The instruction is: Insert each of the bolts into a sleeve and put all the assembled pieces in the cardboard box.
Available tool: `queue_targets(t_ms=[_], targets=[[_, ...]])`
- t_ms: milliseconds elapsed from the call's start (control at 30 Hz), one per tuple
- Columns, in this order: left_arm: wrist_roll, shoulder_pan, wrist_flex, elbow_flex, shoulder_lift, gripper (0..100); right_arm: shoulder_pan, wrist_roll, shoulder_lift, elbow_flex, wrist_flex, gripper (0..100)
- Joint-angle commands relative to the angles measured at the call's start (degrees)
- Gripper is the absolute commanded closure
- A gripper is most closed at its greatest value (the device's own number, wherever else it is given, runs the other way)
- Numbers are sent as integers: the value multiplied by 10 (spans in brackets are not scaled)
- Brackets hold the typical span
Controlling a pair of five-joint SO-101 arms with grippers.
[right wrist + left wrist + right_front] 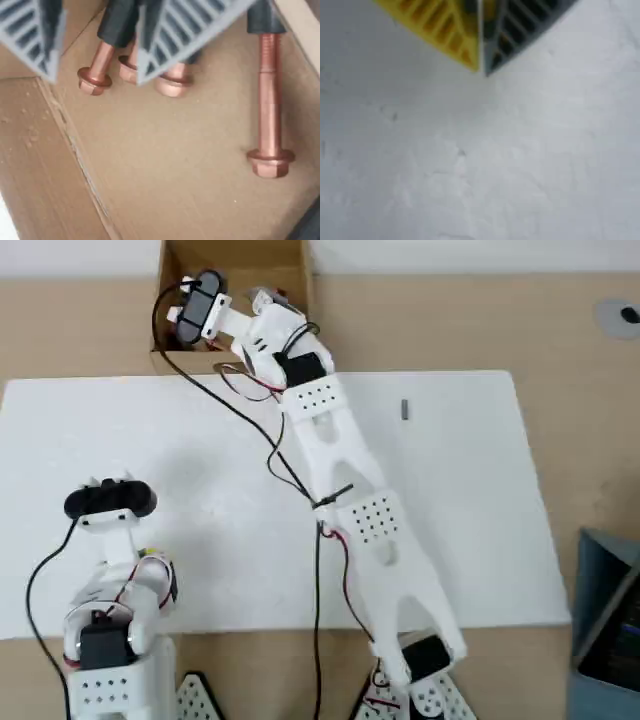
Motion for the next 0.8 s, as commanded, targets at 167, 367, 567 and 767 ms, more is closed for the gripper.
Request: queue_targets(t_ms=[167, 367, 567, 767], targets=[[-2, 0, -11, 1, -3, 997, 10, 4, -9, -100, 62, 871], [-2, -1, -11, 1, -3, 997, 10, 4, -11, -182, 138, 933], [-2, -1, -11, 1, -3, 997, 20, -47, -88, -178, 212, 989], [-2, -1, -11, 1, -3, 997, 20, -126, -193, -178, 338, 989]])
